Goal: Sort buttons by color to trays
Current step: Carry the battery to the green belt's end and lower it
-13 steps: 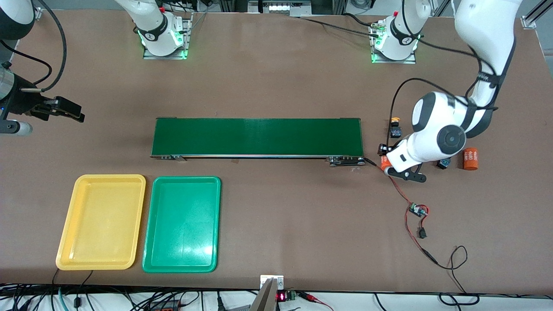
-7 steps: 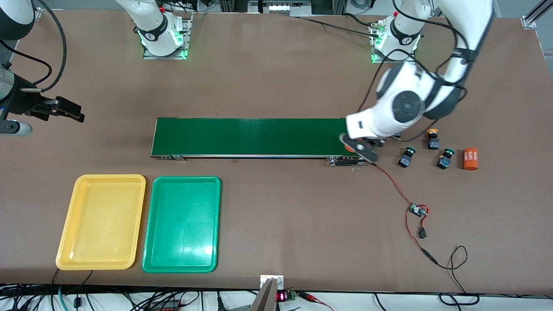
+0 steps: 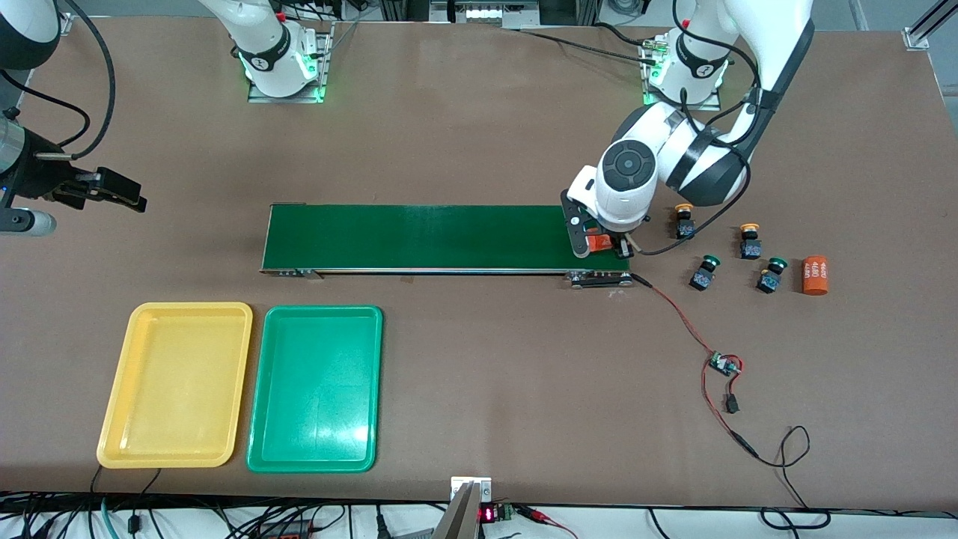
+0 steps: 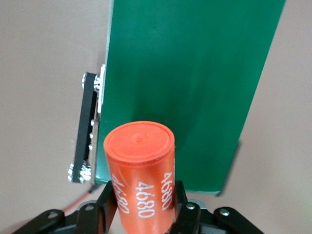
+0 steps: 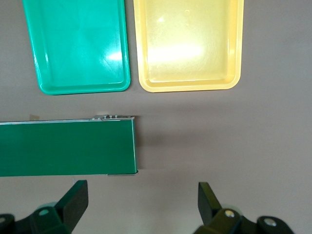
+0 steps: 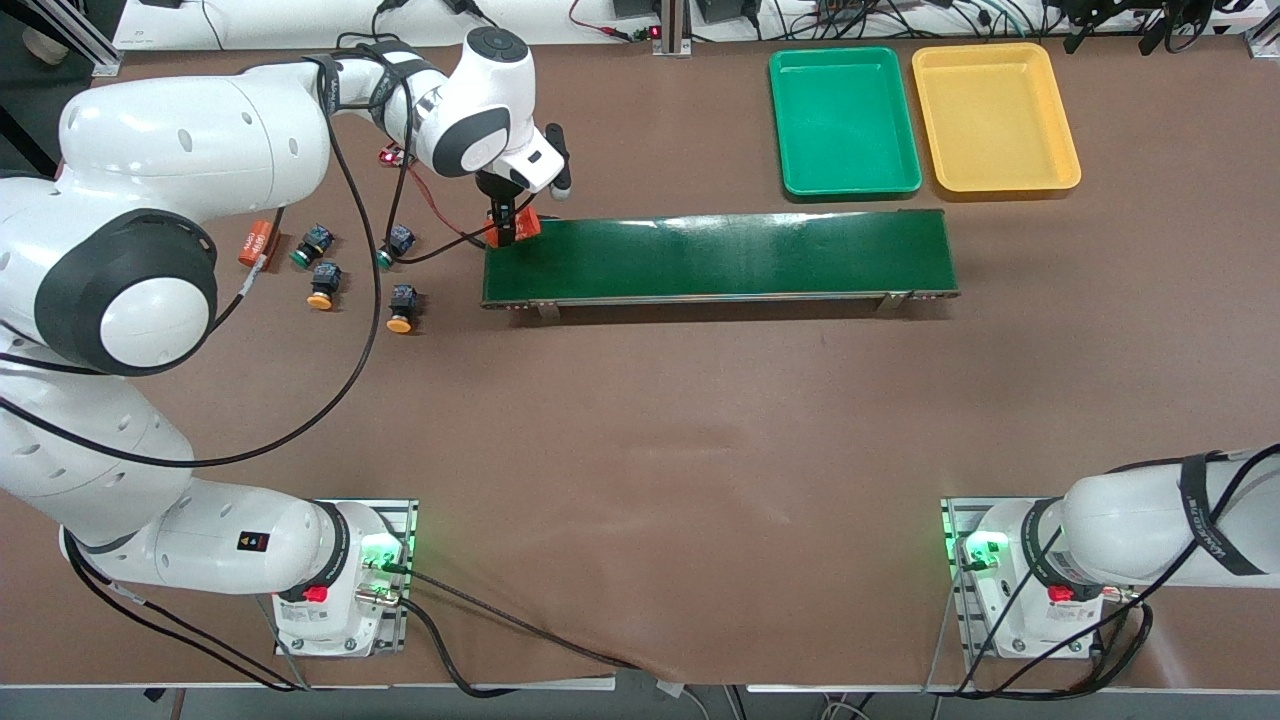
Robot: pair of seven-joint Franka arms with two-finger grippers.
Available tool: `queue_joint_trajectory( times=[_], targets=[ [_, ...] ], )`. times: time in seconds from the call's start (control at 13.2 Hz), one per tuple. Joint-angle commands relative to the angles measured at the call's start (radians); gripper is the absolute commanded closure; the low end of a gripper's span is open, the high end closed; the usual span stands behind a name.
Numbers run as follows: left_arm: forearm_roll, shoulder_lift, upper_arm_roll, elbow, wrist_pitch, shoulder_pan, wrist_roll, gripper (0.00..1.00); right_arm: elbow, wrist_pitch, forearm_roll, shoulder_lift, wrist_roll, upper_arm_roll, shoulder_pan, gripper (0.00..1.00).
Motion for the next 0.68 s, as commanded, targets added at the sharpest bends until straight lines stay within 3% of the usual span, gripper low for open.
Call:
queue_joint_trajectory(
  times=[0.0, 0.23, 0.3, 0.38, 0.45, 0.53, 0.6],
  targets=[
    [0.045, 0.012, 0.003, 0.004, 0.018, -0.015, 0.128, 1.00, -0.008, 0.011, 0.009, -0.005, -0.011, 0.005, -0.008, 0.00],
    [0.119, 0.031, 0.003, -0.013, 0.038, -0.068, 0.140, 0.99, -0.008, 0.011, 0.009, -0.005, -0.011, 0.005, -0.008, 0.00],
    [0.119, 0.032, 0.003, -0.018, 0.040, -0.075, 0.137, 0.90, -0.008, 0.011, 0.009, -0.005, -0.011, 0.005, -0.008, 0.00],
    [0.119, 0.031, 0.003, -0.021, 0.038, -0.080, 0.128, 0.62, -0.008, 0.011, 0.009, -0.005, -0.011, 0.005, -0.008, 0.00],
    [0.119, 0.026, 0.003, -0.025, 0.040, -0.080, 0.125, 0.14, -0.008, 0.011, 0.009, -0.005, -0.011, 0.005, -0.008, 0.00],
    [0.119, 0.019, 0.003, -0.027, 0.038, -0.080, 0.125, 0.00, -0.008, 0.011, 0.009, -0.005, -0.011, 0.005, -0.008, 0.00],
    [0.117, 0.003, 0.001, -0.028, 0.037, -0.080, 0.125, 0.00, -0.008, 0.011, 0.009, -0.005, -0.011, 0.005, -0.008, 0.00]
  ],
)
